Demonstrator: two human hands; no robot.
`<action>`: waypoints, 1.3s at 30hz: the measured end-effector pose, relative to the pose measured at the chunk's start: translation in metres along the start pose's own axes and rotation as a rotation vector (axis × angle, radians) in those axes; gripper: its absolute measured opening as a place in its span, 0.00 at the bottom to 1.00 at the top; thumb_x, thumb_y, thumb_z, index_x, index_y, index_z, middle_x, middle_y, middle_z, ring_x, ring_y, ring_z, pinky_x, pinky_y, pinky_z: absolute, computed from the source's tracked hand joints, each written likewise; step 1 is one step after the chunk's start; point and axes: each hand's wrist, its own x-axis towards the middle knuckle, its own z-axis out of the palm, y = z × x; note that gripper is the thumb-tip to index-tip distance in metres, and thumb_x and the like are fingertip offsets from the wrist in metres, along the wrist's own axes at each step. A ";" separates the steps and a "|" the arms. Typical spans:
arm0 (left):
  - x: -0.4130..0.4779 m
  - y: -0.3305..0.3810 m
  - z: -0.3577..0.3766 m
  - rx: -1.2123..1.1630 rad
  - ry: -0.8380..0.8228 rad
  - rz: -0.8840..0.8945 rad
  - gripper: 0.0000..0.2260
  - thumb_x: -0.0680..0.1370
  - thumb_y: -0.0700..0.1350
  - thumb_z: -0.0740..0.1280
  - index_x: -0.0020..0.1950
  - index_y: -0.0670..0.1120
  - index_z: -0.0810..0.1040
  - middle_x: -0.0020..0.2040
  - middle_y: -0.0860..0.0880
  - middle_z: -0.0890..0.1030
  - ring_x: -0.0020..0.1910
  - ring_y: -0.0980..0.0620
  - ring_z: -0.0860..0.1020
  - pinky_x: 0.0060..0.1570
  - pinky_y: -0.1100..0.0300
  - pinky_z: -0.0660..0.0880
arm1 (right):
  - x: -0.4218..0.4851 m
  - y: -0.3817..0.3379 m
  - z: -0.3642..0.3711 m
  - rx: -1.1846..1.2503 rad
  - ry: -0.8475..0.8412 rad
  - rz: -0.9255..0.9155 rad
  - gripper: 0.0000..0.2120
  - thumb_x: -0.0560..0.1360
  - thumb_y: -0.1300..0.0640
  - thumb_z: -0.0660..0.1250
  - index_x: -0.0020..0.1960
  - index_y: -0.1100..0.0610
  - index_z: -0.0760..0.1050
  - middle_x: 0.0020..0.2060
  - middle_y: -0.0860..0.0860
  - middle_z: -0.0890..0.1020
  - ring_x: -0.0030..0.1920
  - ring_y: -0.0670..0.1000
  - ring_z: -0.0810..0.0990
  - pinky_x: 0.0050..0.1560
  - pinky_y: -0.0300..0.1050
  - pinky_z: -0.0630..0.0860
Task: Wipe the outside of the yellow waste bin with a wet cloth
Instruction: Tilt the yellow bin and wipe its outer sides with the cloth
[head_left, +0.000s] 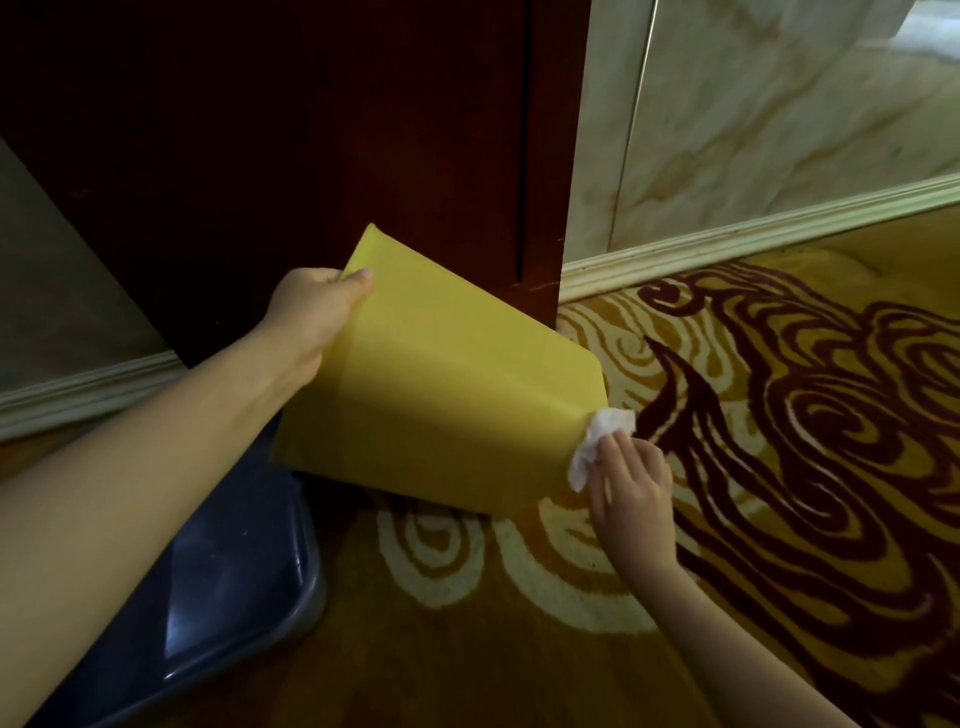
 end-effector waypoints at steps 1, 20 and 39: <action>0.000 -0.001 0.000 0.001 -0.001 0.003 0.09 0.79 0.49 0.61 0.46 0.49 0.79 0.42 0.50 0.80 0.42 0.53 0.79 0.37 0.60 0.73 | 0.000 0.005 -0.002 0.044 0.030 0.062 0.09 0.75 0.62 0.63 0.55 0.60 0.72 0.50 0.57 0.80 0.51 0.59 0.75 0.49 0.52 0.73; -0.050 -0.042 -0.018 -0.166 -0.053 0.027 0.10 0.76 0.57 0.63 0.45 0.56 0.82 0.43 0.49 0.84 0.45 0.49 0.82 0.46 0.50 0.75 | 0.085 -0.104 -0.036 0.203 0.083 -0.166 0.15 0.77 0.53 0.61 0.62 0.55 0.74 0.61 0.52 0.77 0.56 0.55 0.72 0.53 0.50 0.67; 0.030 0.013 -0.009 0.100 -0.137 -0.438 0.32 0.72 0.68 0.57 0.60 0.43 0.75 0.49 0.42 0.81 0.45 0.44 0.79 0.35 0.52 0.74 | 0.034 -0.052 -0.028 0.044 0.126 -0.035 0.15 0.75 0.56 0.65 0.60 0.61 0.74 0.56 0.57 0.79 0.54 0.59 0.74 0.51 0.55 0.72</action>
